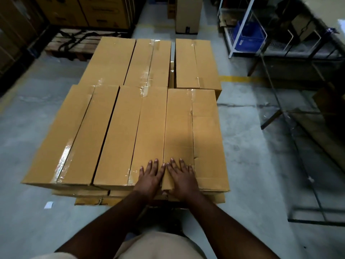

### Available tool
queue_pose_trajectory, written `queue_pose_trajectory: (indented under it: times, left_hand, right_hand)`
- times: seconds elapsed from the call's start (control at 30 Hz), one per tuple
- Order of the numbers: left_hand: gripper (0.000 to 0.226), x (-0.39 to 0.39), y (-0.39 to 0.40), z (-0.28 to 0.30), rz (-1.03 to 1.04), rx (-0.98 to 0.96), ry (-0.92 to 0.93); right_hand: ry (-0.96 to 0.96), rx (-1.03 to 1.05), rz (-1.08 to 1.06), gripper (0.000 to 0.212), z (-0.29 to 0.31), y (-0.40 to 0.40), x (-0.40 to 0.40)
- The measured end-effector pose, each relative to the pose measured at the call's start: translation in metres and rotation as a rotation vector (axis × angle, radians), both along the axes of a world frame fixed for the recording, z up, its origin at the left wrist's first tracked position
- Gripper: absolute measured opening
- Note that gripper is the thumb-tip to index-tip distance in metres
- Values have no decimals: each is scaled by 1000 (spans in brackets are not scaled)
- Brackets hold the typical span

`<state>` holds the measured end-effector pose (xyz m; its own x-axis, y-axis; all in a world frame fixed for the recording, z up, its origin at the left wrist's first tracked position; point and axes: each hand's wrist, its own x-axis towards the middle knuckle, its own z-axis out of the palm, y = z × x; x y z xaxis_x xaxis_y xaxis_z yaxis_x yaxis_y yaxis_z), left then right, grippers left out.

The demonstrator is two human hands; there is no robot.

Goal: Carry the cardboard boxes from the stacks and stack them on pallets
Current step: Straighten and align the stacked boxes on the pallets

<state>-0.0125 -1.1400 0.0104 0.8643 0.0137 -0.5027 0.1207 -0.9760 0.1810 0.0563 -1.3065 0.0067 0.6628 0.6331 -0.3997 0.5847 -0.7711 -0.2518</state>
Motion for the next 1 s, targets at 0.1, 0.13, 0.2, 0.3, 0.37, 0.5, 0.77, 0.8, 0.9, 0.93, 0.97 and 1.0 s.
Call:
queue_pose_trajectory:
  times: [0.1, 0.13, 0.2, 0.3, 0.37, 0.5, 0.77, 0.8, 0.9, 0.93, 0.97, 1.0]
  left_hand:
    - [111, 1, -3, 1, 10, 6, -7]
    - [111, 1, -3, 2, 14, 5, -7]
    - [111, 3, -2, 1, 19, 2, -12]
    - [108, 4, -1, 3, 34, -3, -25]
    - [107, 4, 1, 6, 37, -19, -38]
    - [95, -1, 15, 10, 18, -76, -104]
    - [63, -56, 113, -2, 99, -304, -361]
    - [64, -65, 131, -5, 103, -324, -392]
    - [59, -100, 198, -2, 137, -379, -441]
    - [57, -117, 228, 1, 164, -389, -456]
    - [56, -132, 255, 7, 188, -392, -459]
    - [55, -150, 289, 12, 231, -390, -455]
  right_hand:
    - [-17, -5, -6, 119, 2, 2, 1]
    - [-16, -6, -9, 118, 2, 3, 1]
    - [-9, -9, -22, 118, 4, 6, 2]
    - [10, -37, -41, 118, 12, 11, 2]
    - [45, -61, -55, 117, 16, 17, -1]
    - [112, -7, -85, 105, 22, 34, -12]
    - [23, 314, -218, 73, 38, 105, -73]
    - [8, 344, -237, 73, 40, 122, -82]
    - [48, 399, -251, 78, 45, 190, -109]
    - [66, 411, -241, 79, 48, 221, -121]
    - [77, 429, -240, 79, 49, 250, -131]
    - [93, 450, -248, 78, 50, 285, -142]
